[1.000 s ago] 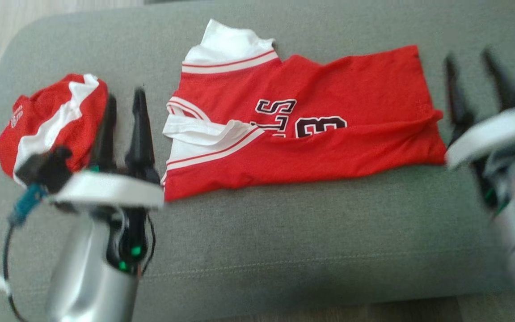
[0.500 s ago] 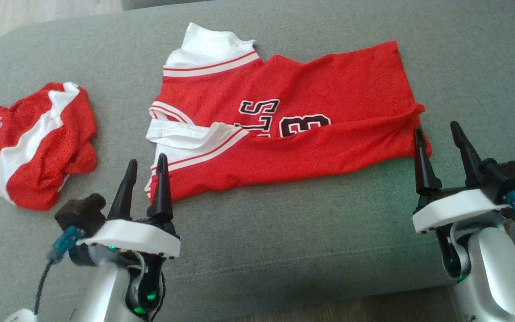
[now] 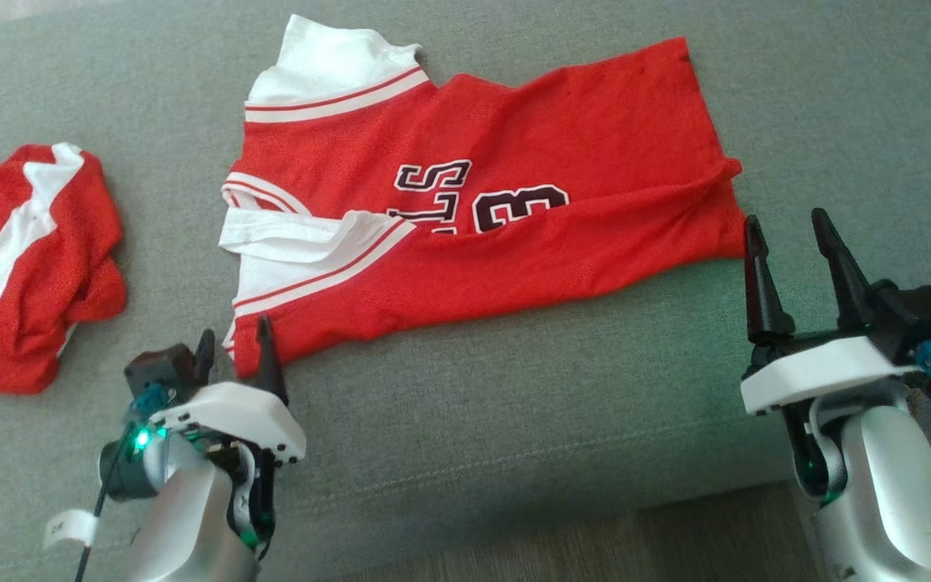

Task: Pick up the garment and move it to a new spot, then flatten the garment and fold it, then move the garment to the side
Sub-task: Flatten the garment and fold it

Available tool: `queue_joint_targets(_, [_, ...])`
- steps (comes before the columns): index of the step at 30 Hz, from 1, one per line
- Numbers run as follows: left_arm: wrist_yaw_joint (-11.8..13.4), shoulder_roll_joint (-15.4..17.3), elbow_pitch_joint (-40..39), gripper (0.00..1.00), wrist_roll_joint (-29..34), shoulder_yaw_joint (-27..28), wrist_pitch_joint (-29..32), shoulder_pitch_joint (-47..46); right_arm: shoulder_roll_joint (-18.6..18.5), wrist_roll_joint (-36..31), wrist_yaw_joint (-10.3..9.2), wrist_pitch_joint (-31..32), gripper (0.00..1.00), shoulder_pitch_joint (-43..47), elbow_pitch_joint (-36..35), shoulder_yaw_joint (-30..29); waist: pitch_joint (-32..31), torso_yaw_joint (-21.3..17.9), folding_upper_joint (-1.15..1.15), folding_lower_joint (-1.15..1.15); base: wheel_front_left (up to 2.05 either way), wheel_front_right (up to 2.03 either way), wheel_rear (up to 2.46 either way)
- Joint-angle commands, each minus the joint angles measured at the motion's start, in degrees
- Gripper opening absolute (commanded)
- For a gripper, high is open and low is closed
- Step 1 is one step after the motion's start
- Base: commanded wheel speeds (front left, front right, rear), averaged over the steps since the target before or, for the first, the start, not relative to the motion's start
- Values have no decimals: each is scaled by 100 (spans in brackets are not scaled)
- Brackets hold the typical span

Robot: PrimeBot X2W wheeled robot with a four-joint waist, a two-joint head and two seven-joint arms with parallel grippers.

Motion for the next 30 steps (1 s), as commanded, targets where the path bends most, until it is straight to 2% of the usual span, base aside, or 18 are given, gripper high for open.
queue_joint_targets(1, [22, 53, -85, 100, 59, 191, -30, -187, 40, -30, -1, -52, 100, -197, -211, 98, 12, -11, 0, 0, 0, 0, 0])
queue_joint_targets(7, [-174, 53, 704, 100, 127, 166, -30, -439, 55, -42, -1, -52, 100, -206, -257, 75, 90, -43, 0, 0, 0, 0, 0])
queue_joint_targets(8, [-251, 53, 829, 90, 94, 120, -30, -473, 56, -45, -1, -52, 100, -204, -260, 65, 92, -43, 0, 0, 0, 0, 0])
queue_joint_targets(9, [-335, 52, 949, 28, 63, 68, -30, -510, 58, -49, -1, -52, 100, -202, -256, 51, 93, -42, 0, 0, 0, 0, 0])
queue_joint_targets(10, [-401, 52, 1041, 0, 40, 24, -30, -552, 59, -55, -1, -52, 100, -202, -246, 31, 96, -39, 0, 0, 0, 0, 0])
queue_joint_targets(14, [-470, 52, 961, 0, 34, -3, -30, -648, 71, -52, -1, -52, 100, -194, 29, -66, 56, -8, 0, 0, 0, 0, 0])
queue_joint_targets(20, [-387, 52, -148, 0, 245, 304, -30, -400, 94, 201, -1, 131, 100, -364, 776, -455, -20, 66, 0, 0, 0, 0, 0])
queue_joint_targets(25, [-380, 52, -917, 0, 312, 309, -30, -83, 98, 674, -1, 263, 100, -632, 1462, -606, -26, 152, 0, 0, 0, 0, 0])
queue_joint_targets(30, [-357, 52, -1168, 0, 327, 188, -30, 57, 99, 1148, -1, 284, 100, -998, 2184, -655, -1, 233, 0, 0, 0, 0, 0])
